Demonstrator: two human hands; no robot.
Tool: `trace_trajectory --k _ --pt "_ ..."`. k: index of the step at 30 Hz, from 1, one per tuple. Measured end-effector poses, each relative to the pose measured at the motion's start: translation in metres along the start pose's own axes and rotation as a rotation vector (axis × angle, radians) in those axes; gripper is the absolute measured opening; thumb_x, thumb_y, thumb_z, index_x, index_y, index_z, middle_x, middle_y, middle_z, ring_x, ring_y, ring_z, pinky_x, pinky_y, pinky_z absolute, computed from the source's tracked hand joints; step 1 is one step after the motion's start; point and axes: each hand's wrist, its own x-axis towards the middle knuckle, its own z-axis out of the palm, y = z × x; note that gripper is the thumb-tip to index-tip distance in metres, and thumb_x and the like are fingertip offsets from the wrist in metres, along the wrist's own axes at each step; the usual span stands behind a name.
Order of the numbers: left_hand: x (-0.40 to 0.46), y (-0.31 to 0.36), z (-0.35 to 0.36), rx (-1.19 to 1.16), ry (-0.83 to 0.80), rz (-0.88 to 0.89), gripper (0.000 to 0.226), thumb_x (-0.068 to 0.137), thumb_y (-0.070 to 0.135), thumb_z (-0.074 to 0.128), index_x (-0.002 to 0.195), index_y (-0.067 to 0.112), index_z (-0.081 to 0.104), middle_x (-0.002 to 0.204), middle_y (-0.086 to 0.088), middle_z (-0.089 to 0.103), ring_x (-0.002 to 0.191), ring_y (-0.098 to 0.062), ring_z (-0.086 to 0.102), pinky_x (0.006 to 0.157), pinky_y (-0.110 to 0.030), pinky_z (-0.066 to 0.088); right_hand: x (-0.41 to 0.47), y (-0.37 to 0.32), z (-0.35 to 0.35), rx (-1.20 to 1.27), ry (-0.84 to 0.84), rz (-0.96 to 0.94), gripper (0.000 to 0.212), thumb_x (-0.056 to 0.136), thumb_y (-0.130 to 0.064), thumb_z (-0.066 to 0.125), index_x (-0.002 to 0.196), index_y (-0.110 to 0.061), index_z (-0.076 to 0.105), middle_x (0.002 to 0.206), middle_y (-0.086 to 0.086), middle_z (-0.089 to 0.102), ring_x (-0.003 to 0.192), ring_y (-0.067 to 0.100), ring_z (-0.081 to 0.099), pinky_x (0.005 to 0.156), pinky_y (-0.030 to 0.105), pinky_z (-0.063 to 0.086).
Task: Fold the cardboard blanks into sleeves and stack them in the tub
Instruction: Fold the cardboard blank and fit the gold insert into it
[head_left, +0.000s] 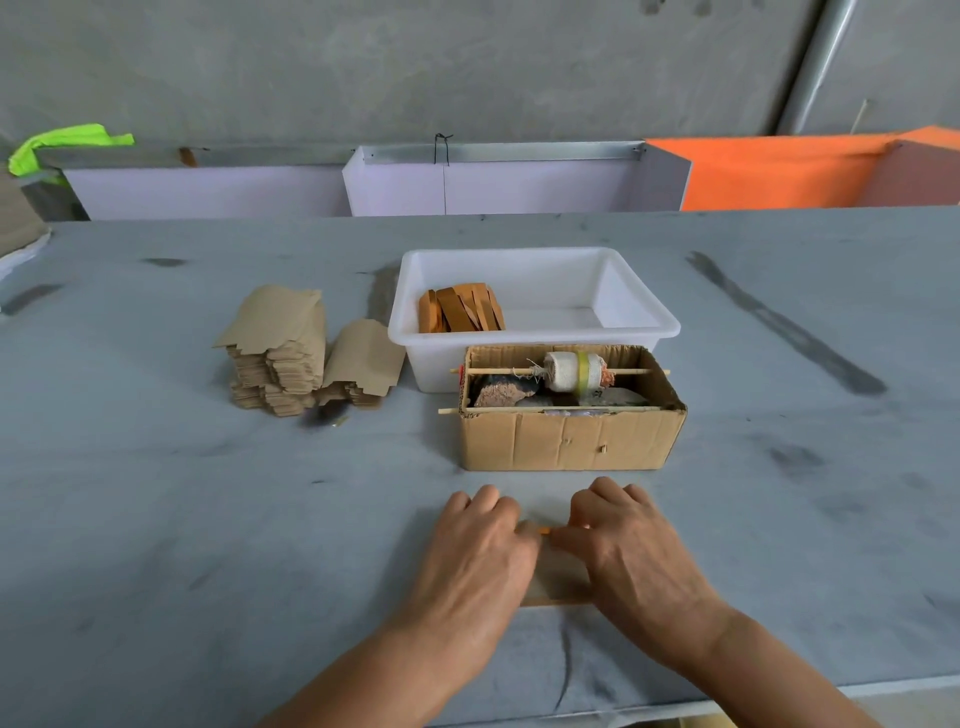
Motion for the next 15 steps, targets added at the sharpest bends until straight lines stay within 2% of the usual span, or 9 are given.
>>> trace_trajectory --k 2,6,10,15 --pt "-0.002 0.004 0.005 -0.008 0.002 -0.027 0.033 0.032 0.023 0.088 0.052 0.024 0.062 0.054 0.005 0.047 0.056 -0.013 0.052 0.049 -0.023 0.037 -0.001 -0.003 0.001 -0.005 0.03 0.006 0.028 0.046 -0.001 0.064 0.061 -0.024 0.069 0.058 -0.003 0.052 0.055 0.018 0.052 0.044 0.028 0.042" --pt "-0.004 0.004 0.013 -0.01 -0.012 -0.051 0.032 0.033 0.023 0.089 0.055 0.023 0.065 0.061 0.004 0.045 0.06 -0.015 0.05 0.051 -0.026 0.035 -0.003 -0.004 0.004 -0.007 0.114 0.003 0.037 0.062 -0.004 0.034 0.062 -0.021 0.067 0.06 -0.002 0.052 0.055 0.019 0.05 0.044 0.029 0.041" --pt "-0.003 0.004 0.014 -0.012 0.015 -0.047 0.025 0.041 0.024 0.087 0.057 0.023 0.067 0.062 0.005 0.046 0.061 -0.015 0.051 0.052 -0.025 0.037 -0.006 -0.003 0.007 -0.007 0.153 0.033 0.031 0.07 -0.008 0.039 0.066 -0.02 0.067 0.061 -0.001 0.05 0.054 0.02 0.049 0.044 0.028 0.04" --pt "-0.002 0.004 0.008 -0.018 0.044 -0.055 0.026 0.042 0.019 0.087 0.049 0.022 0.062 0.058 0.005 0.047 0.058 -0.015 0.052 0.051 -0.025 0.039 -0.001 -0.005 0.007 -0.014 0.149 0.034 0.034 0.063 -0.005 0.04 0.063 -0.022 0.069 0.06 -0.001 0.051 0.054 0.019 0.051 0.044 0.028 0.039"
